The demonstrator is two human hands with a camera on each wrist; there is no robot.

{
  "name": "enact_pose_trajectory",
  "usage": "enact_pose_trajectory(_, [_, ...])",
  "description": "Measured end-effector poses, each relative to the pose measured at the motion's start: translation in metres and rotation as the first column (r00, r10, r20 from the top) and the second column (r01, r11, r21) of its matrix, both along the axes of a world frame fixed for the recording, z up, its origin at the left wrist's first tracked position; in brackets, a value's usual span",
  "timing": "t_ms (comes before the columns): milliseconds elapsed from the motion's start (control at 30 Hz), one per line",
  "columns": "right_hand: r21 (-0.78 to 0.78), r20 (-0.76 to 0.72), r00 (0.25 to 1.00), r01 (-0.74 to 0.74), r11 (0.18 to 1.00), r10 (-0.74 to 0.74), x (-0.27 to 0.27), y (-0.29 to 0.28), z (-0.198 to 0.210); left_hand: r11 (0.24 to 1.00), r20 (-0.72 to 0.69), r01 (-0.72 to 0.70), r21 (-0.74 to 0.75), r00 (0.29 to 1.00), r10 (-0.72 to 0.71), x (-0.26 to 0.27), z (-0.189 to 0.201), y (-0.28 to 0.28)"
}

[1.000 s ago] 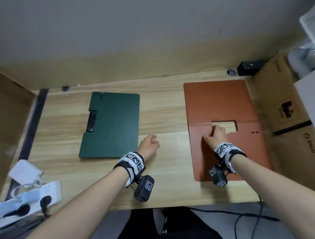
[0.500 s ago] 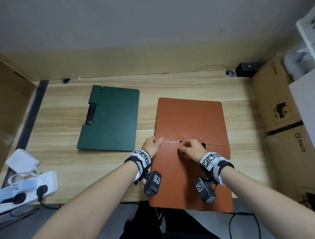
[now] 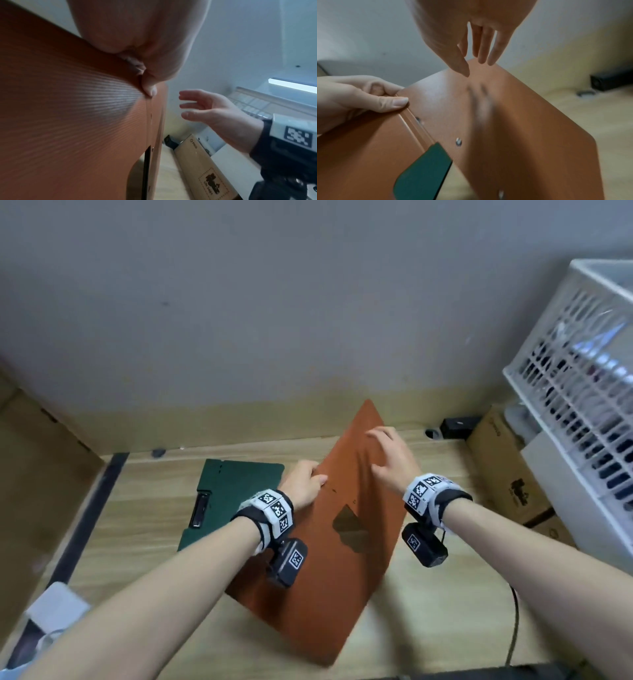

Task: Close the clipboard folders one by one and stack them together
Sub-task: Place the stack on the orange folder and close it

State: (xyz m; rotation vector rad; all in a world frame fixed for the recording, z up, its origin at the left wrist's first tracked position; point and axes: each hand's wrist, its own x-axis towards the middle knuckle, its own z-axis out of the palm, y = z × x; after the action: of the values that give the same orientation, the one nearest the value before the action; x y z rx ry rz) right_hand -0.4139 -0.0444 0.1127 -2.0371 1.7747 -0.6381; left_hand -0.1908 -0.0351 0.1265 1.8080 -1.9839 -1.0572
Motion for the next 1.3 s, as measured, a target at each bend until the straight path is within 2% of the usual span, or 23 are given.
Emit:
enact_pose_trajectory(100, [-0.11,-0.145,0.989,-0.056,0.992,0.04,0.0,-0.023,0.053,0.99,0.065,0.104,-0.094,0.993,-0.098,-0.003,0.048,-0.018])
enact_pose_trajectory(233, [-0.164,-0.439,0.896,-0.147,0.975,0.062,-0.005,-0.039,0.1,0.944,0.191,0.221,-0.244,0.966,-0.176,-0.008,0.095,-0.037])
enact_pose_trajectory(333, [-0.143,-0.453,0.891,-0.081,0.986,0.008,-0.006,-0.043,0.124,0.896,0.266,0.293,-0.332,0.941,-0.209,-0.006,0.109,-0.045])
enact_pose_trajectory(433, [-0.103,-0.358,0.933,0.003,0.995,-0.04,0.0,-0.037,0.127,0.848,0.317,0.325,-0.418,0.927,-0.199,-0.002,0.106,-0.049])
enact_pose_trajectory(533, [-0.132,-0.321,0.942,0.062,0.989,-0.102,0.01,-0.026,0.106,0.819,0.378,0.354,-0.452,0.907,-0.184,0.004,0.091,-0.048])
enact_pose_trajectory(600, [-0.093,-0.31,0.946,0.071,0.993,-0.097,0.017,-0.017,0.084,0.835,0.41,0.365,-0.412,0.893,-0.188,0.011,0.077,-0.043])
enact_pose_trajectory(733, [0.066,-0.282,0.959,0.06,0.996,-0.039,0.024,0.006,0.03,0.91,0.513,0.386,-0.154,0.818,-0.26,0.032,0.037,-0.031])
enact_pose_trajectory(833, [0.145,-0.305,0.952,0.03,0.989,0.016,0.032,0.029,-0.007,0.927,0.532,0.372,0.043,0.777,-0.337,0.054,0.004,-0.012])
enact_pose_trajectory(1000, [0.353,-0.333,0.918,-0.091,0.931,0.216,0.045,0.06,-0.049,0.909,0.526,0.389,0.15,0.747,-0.407,0.072,-0.044,0.022])
enact_pose_trajectory(1100, [0.413,-0.32,0.896,-0.161,0.896,0.309,0.049,0.076,-0.081,0.876,0.529,0.429,0.219,0.703,-0.476,0.078,-0.074,0.04])
enact_pose_trajectory(1167, [0.447,-0.322,0.887,-0.167,0.879,0.332,0.051,0.087,-0.102,0.857,0.534,0.451,0.25,0.674,-0.511,0.079,-0.092,0.054])
enact_pose_trajectory(1300, [0.517,-0.358,0.89,-0.062,0.854,0.282,0.048,0.103,-0.14,0.837,0.559,0.473,0.277,0.629,-0.54,0.079,-0.127,0.079])
